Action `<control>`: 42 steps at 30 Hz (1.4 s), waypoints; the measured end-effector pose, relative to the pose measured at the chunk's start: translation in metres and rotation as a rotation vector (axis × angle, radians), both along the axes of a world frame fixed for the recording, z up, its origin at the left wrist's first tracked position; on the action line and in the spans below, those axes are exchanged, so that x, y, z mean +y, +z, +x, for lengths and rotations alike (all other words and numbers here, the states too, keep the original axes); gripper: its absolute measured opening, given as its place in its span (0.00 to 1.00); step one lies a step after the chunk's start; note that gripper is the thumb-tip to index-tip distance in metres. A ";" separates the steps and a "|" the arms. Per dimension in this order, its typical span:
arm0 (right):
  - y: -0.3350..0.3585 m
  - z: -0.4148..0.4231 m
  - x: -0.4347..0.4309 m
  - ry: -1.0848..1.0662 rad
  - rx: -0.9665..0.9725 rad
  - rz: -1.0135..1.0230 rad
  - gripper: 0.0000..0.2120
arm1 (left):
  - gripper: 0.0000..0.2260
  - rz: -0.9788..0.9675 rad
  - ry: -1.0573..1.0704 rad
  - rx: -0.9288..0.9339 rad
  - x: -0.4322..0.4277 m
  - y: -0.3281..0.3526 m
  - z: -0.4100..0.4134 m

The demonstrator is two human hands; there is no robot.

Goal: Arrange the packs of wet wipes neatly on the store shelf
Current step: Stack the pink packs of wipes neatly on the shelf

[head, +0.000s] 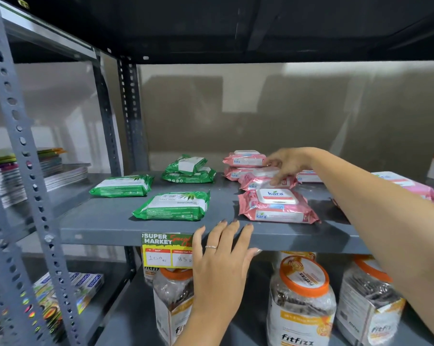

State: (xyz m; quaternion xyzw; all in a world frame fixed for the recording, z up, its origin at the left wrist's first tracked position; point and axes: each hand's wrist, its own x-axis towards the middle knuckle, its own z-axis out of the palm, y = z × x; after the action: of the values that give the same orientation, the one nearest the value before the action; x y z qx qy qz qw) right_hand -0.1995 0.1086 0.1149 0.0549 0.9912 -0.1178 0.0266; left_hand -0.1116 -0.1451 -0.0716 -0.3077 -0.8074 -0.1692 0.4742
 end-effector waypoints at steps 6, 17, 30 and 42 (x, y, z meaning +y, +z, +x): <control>0.041 0.042 -0.019 0.108 0.149 0.056 0.29 | 0.17 -0.003 -0.004 0.014 -0.001 0.000 -0.002; 0.015 0.112 -0.047 0.119 0.124 0.202 0.36 | 0.17 0.013 -0.010 0.023 0.001 -0.002 -0.003; 0.021 0.121 -0.053 0.129 0.018 -0.090 0.29 | 0.17 0.011 -0.018 0.015 0.001 -0.003 -0.002; 0.024 0.128 -0.057 0.099 0.216 0.252 0.21 | 0.16 0.024 -0.029 0.014 0.001 -0.003 -0.001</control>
State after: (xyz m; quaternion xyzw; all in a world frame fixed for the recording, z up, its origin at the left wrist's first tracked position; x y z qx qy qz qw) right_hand -0.0712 0.0516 0.1388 -0.0040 0.9967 0.0037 -0.0814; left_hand -0.1130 -0.1446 -0.0746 -0.3147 -0.7975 -0.1834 0.4811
